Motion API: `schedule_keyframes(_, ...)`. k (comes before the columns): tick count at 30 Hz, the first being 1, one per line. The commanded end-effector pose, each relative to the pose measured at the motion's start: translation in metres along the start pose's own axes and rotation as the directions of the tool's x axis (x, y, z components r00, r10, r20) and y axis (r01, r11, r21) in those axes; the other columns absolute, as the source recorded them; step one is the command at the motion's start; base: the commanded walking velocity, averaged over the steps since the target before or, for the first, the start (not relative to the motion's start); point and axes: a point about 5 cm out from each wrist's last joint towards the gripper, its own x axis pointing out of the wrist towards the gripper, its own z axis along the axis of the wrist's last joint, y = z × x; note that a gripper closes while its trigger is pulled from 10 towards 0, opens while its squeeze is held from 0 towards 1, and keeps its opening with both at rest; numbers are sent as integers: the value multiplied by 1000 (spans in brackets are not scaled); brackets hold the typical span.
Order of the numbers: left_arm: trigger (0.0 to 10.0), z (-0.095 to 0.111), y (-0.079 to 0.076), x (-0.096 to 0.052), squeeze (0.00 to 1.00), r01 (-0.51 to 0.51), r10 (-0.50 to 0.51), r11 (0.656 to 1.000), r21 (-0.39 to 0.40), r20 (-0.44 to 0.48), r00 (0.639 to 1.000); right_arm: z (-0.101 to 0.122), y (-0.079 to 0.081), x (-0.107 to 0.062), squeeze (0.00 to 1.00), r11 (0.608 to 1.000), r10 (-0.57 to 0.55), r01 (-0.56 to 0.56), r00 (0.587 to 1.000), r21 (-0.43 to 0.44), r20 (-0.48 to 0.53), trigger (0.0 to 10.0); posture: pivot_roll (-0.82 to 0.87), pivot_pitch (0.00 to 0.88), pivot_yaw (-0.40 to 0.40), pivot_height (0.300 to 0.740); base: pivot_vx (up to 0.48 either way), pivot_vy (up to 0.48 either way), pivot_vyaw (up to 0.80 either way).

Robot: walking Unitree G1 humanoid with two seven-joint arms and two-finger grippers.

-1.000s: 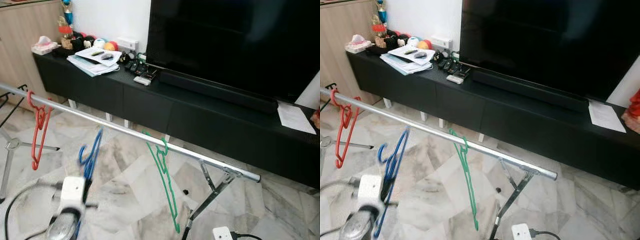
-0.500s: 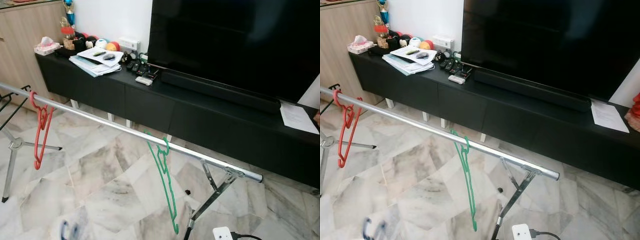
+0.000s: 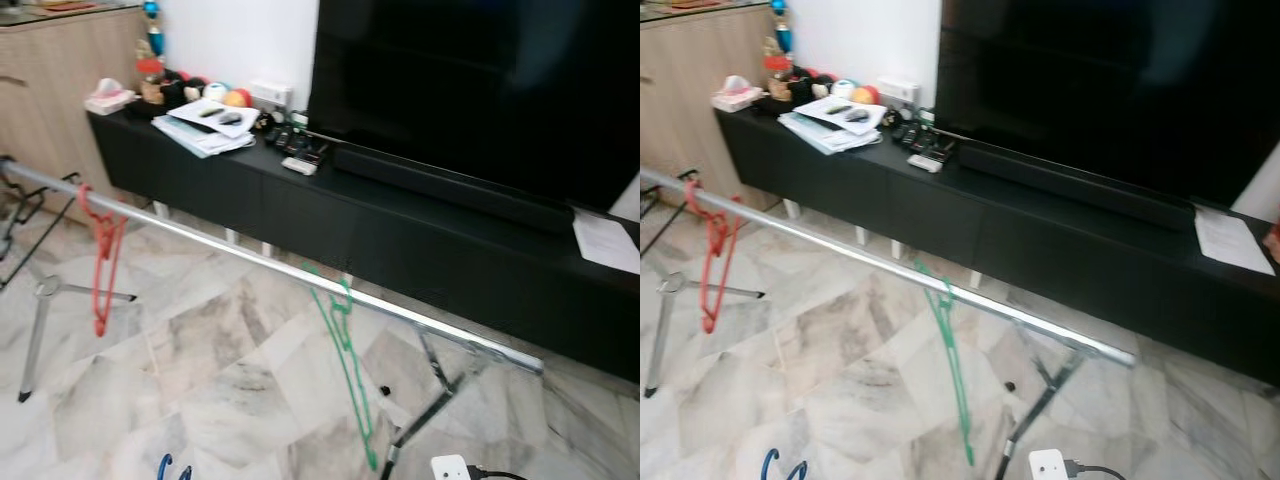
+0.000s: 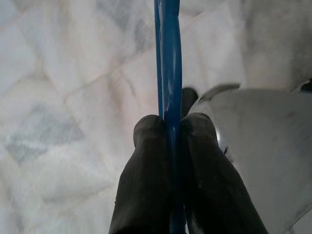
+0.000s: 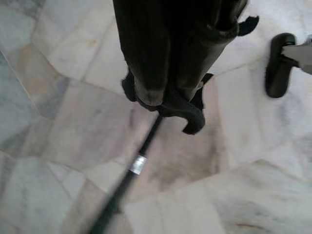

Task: Hang hanger

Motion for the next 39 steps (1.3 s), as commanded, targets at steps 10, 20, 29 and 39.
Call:
schedule_keyframes(10,10000,-28,7,-7,0,-12,12,1000,6,-93,996,1,-2,0,0,1000,-10,10,1000,0,1,10000,131,28,-100,740,0,349,0)
schedule_keyframes(20,10000,-43,26,-15,0,-29,30,1000,7,-116,993,2,-2,0,0,1000,-13,13,1000,-1,2,10000,133,25,-100,740,0,344,0)
schedule_keyframes(29,10000,-30,16,-9,0,-16,17,1000,13,-90,996,2,-2,0,0,1000,-13,13,1000,1,4,10000,134,22,-98,740,0,344,0)
schedule_keyframes(39,10000,-14,-15,-1,0,11,-9,1000,23,-66,998,2,-2,0,0,1000,-16,16,1000,1,4,10000,138,20,-98,740,0,294,0)
